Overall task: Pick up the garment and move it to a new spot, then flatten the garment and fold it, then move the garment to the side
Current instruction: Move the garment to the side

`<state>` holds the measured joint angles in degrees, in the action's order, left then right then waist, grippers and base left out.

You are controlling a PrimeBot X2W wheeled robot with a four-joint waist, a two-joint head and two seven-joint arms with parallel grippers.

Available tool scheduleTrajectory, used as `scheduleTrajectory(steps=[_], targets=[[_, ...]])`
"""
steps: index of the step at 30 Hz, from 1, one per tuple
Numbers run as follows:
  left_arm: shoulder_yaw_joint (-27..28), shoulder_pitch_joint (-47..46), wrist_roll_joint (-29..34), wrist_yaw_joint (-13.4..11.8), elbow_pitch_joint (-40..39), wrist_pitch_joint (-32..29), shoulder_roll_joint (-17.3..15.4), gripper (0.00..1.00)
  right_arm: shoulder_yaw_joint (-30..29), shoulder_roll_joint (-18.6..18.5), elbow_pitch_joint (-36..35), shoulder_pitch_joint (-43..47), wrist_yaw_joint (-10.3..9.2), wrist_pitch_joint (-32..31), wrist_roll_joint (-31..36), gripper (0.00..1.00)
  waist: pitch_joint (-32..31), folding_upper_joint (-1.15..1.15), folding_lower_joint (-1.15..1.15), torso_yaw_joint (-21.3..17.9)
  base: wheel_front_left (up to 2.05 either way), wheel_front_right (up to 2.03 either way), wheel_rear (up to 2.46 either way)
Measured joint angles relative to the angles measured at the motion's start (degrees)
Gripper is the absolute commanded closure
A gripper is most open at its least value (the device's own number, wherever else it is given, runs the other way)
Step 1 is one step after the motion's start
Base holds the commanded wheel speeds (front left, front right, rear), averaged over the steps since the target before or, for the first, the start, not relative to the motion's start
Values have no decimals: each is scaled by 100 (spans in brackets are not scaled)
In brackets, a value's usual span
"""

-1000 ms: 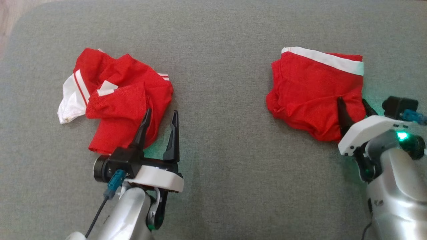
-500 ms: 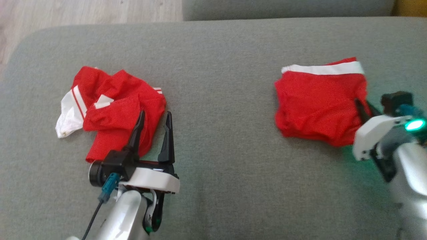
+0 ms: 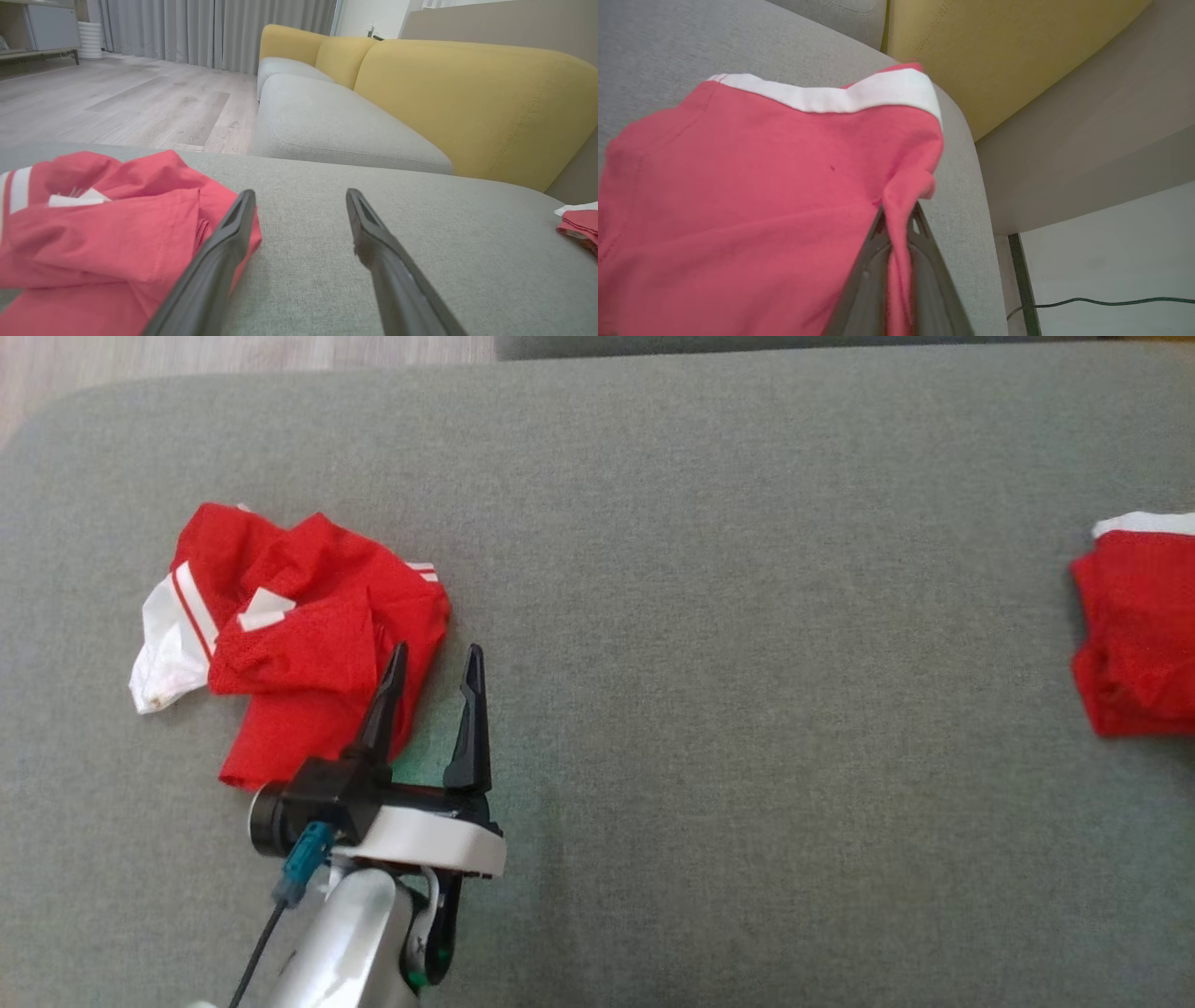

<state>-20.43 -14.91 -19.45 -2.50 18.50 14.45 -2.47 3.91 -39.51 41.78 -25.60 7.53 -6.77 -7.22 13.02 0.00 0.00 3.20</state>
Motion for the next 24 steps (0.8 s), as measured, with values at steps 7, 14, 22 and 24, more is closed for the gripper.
scheduleTrajectory(steps=[7,14,22,24], targets=[[-1,-98,0,7,-36,0,0,0,-469,-69,233,-157,0,119,335,100,285,0,1,62,0,0,0],[-26,-189,0,7,-69,0,1,0,-799,-21,259,-307,0,246,546,100,437,0,0,33,0,0,0],[-53,-269,-9,5,-11,0,1,0,-1026,188,158,-411,0,240,639,0,402,0,0,-14,0,0,0],[-53,-268,-19,5,9,1,1,0,-1068,296,52,-410,0,240,646,0,334,0,0,-26,0,0,0]])
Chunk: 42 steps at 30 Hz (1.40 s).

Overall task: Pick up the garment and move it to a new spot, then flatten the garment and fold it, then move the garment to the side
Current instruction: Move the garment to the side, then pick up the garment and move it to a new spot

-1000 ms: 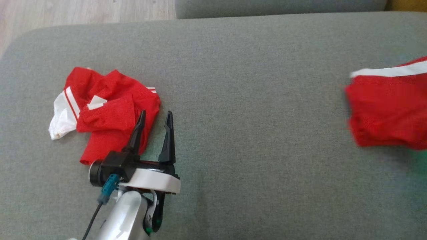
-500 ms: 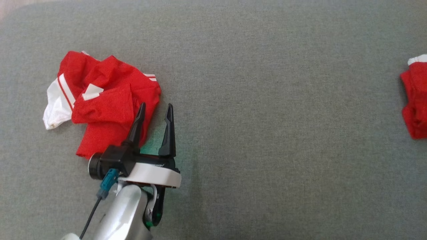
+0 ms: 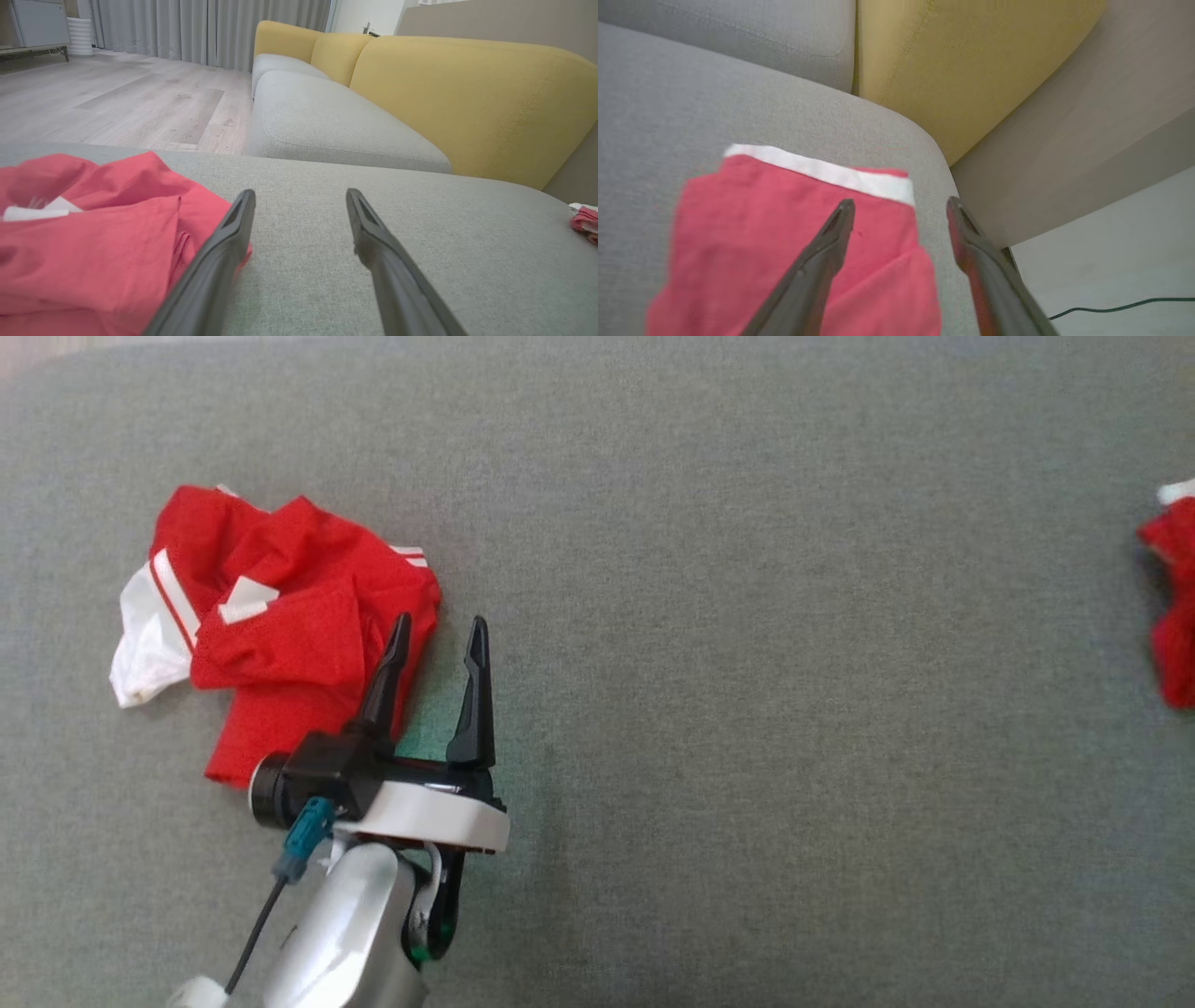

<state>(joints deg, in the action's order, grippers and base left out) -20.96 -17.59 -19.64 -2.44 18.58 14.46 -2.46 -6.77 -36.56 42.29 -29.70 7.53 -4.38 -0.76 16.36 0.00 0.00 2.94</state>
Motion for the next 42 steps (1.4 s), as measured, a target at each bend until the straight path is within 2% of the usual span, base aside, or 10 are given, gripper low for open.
scheduleTrajectory(steps=[8,14,20,26,30,34,42], targets=[[115,162,-5,-7,82,-1,0,0,57,766,-895,254,0,190,-276,0,-564,0,-1,-63,0,0,0],[345,598,49,-4,84,-1,-2,0,204,1747,-2207,686,0,196,-590,0,-1092,0,-2,-144,0,0,0],[506,876,45,-7,11,-1,-3,0,345,2530,-3364,1378,0,445,-884,0,-1481,0,-2,-203,0,0,0],[494,1256,-111,-44,13,-1,-19,0,381,3237,-3879,2329,0,901,-1084,0,-1725,0,-2,-149,0,0,0],[504,1371,-201,-58,26,-1,-23,0,613,3360,-3876,2966,0,1262,-1200,0,-1791,0,-1,-124,0,0,0],[514,1411,-200,-57,31,-1,-23,0,552,3394,-3600,3421,0,1528,-1287,0,-1828,0,-1,-90,0,0,0],[559,1519,-198,-58,27,-1,-24,0,670,3399,-3418,3520,0,1757,-1378,0,-1860,0,-1,-94,0,0,0]])
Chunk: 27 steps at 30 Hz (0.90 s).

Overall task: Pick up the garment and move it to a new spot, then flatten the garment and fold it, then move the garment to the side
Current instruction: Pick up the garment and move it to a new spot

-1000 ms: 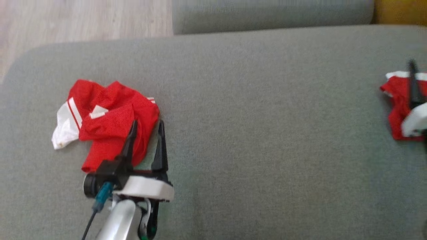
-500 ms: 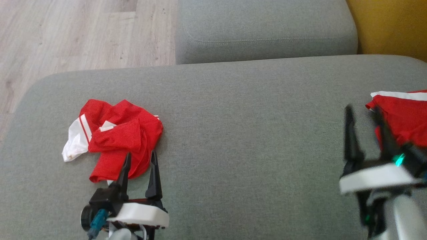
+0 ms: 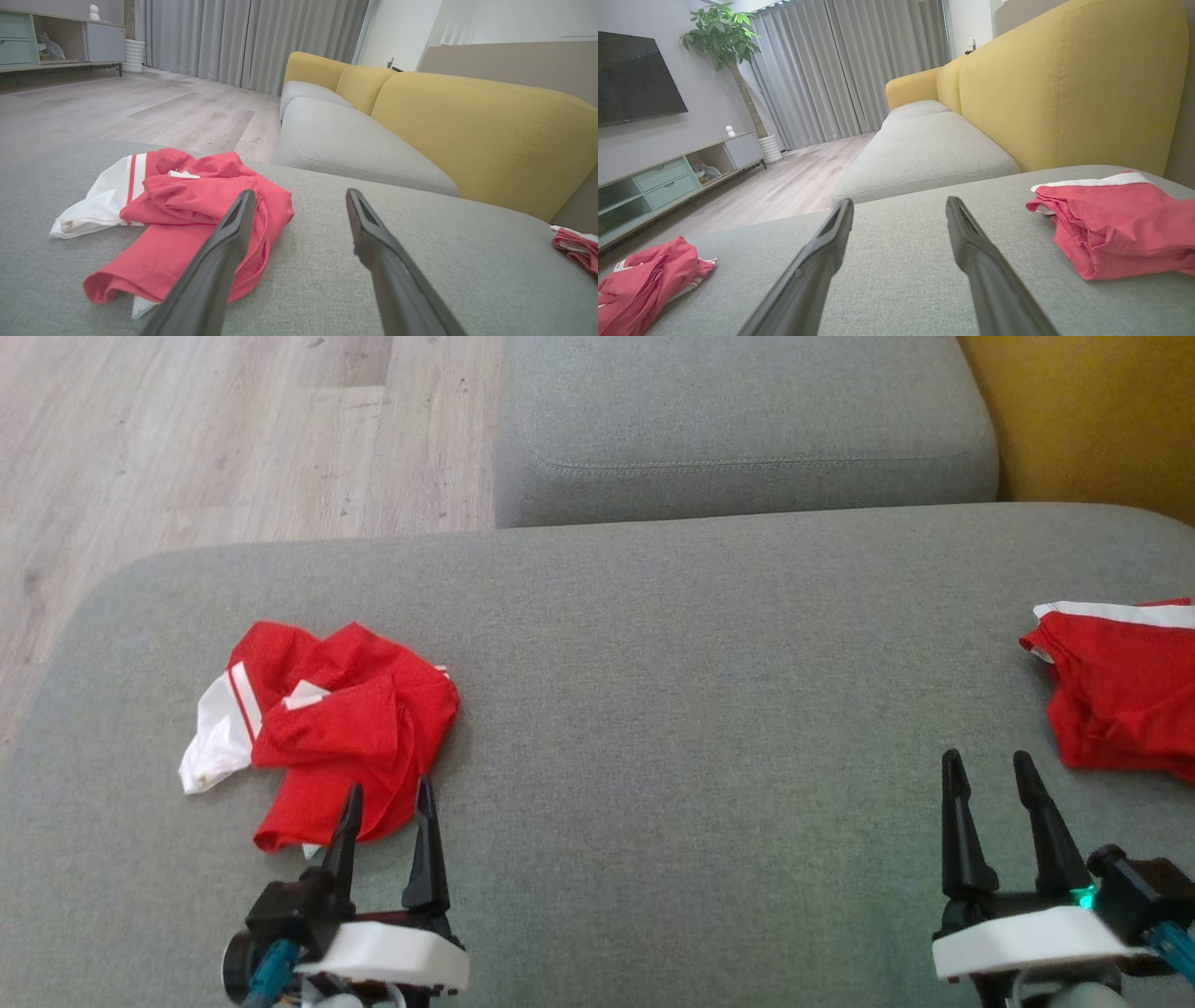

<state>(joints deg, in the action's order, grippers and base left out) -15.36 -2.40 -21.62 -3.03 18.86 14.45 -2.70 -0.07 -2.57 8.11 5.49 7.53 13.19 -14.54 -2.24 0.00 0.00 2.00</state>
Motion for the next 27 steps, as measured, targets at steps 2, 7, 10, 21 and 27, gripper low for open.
scheduleTrajectory(steps=[2,7,10,21,27], targets=[[0,2,0,-3,-20,0,0,0,3,0,25,-2,0,1,0,0,-3,0,0,-3,0,0,0],[-2,2,2,-33,-44,0,0,0,27,0,63,-14,0,52,1,0,6,0,0,-19,0,0,0],[-1,2,44,-33,-44,0,0,0,27,0,71,-22,0,56,0,0,11,0,0,-13,0,0,0],[48,-5,51,-53,-43,0,0,0,343,2,164,-22,0,96,2,0,38,0,0,340,0,0,0],[82,-5,108,-51,-40,0,-1,0,606,2,198,-25,0,101,-48,0,35,0,0,732,0,0,0]])
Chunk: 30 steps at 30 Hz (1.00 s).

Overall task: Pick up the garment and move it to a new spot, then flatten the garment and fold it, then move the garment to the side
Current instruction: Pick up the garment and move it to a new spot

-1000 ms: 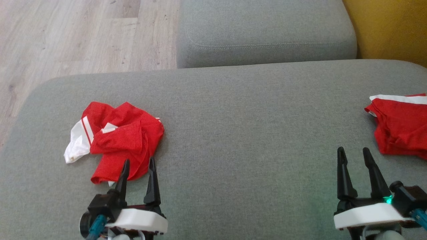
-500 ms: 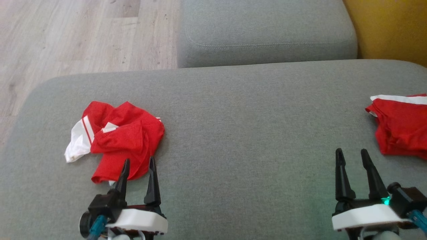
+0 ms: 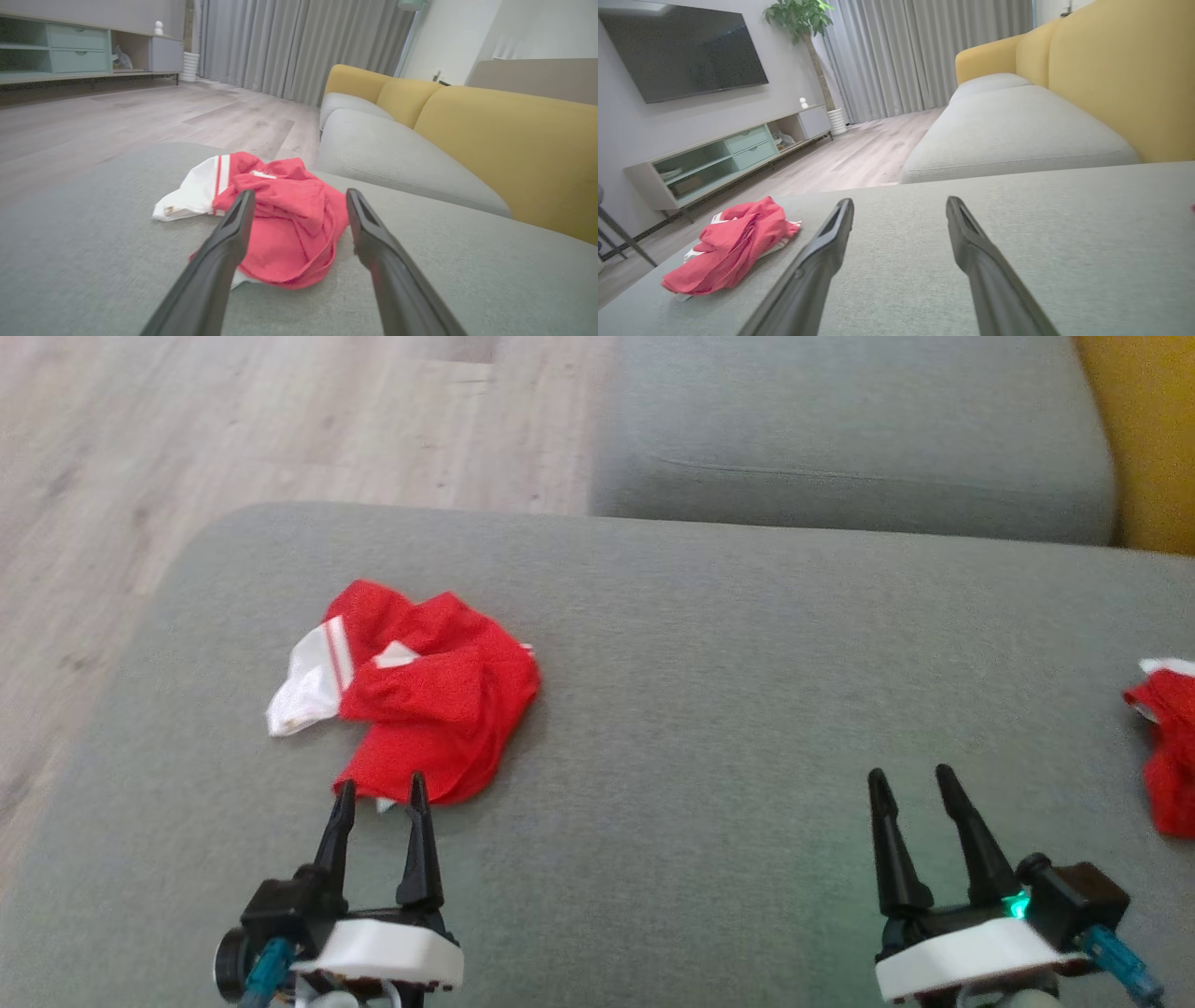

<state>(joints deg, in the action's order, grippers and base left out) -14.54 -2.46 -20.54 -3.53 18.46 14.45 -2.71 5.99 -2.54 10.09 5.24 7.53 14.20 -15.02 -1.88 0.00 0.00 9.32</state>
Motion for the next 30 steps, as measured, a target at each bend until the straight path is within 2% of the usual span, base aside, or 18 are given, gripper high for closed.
scheduleTrajectory(steps=[8,16,24,30], targets=[[101,1,125,10,18,0,-2,0,271,1,76,-1,0,1,-171,0,7,0,0,701,0,0,0],[165,3,137,56,33,0,-4,0,387,0,83,0,0,2,-207,0,19,0,0,1156,0,0,0],[158,3,144,62,43,0,-4,0,381,0,78,-10,0,2,-204,0,143,0,0,1228,0,0,0],[118,-339,345,278,325,-1,-45,0,316,0,57,-161,0,2,-146,0,418,0,0,1116,0,0,0]])
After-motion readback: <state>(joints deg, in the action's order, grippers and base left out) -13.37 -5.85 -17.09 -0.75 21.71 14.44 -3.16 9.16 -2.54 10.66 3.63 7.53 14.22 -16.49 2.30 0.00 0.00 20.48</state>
